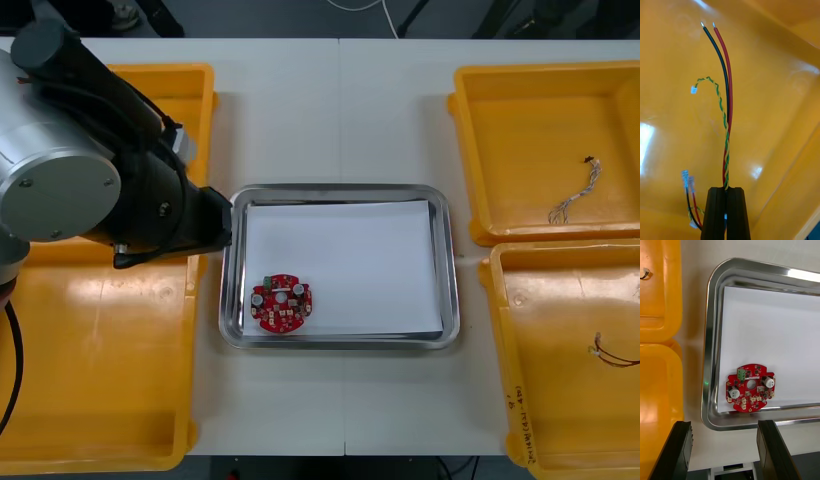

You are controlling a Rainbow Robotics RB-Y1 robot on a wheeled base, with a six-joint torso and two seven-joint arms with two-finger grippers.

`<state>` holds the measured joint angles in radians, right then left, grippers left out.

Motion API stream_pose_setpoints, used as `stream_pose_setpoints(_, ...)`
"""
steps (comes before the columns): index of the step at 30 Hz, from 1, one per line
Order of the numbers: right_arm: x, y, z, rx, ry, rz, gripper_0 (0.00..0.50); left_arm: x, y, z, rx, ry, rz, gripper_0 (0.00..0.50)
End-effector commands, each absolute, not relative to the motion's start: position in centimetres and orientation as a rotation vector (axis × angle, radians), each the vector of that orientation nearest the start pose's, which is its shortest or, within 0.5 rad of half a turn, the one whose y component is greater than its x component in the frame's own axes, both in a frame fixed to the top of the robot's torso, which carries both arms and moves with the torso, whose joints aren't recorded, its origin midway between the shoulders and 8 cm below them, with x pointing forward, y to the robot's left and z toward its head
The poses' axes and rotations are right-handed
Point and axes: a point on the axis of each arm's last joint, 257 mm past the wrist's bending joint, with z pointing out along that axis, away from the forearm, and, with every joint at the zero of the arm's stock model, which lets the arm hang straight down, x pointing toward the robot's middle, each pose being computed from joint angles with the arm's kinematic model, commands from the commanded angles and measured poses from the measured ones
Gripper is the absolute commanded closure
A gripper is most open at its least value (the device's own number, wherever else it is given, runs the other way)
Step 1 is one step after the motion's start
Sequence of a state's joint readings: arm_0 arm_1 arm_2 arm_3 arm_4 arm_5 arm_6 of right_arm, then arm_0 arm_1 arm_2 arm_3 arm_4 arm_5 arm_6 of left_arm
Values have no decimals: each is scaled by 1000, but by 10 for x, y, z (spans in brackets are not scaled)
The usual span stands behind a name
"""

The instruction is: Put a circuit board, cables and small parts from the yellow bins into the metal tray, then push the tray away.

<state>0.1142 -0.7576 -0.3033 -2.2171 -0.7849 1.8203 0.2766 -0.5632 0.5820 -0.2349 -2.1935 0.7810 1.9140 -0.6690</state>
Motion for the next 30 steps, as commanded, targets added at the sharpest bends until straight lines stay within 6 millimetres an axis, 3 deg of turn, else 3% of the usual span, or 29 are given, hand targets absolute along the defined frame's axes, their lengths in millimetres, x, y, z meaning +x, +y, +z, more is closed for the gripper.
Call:
stream_pose_setpoints(1, 317, -403, -205, 1385, 2400, 197, 500, 406, 175, -147, -26, 2646, -272, 0)
stream_pose_setpoints(11, 316, -405, -161, 1198, 2450, 173, 500, 410, 220, -141, 7, 2626, -211, 0)
stream_pose_setpoints(16, 322, -397, -141, 1063, 2499, 161, 500, 408, 239, -140, 12, 2628, -192, 0)
stream_pose_setpoints(25, 342, -387, -119, 638, 2581, 41, 500, 408, 292, -130, 54, 2615, -104, 0)
stream_pose_setpoints(30, 353, -376, -114, 425, 2609, -33, 500, 415, 310, -124, 58, 2618, -90, 0)
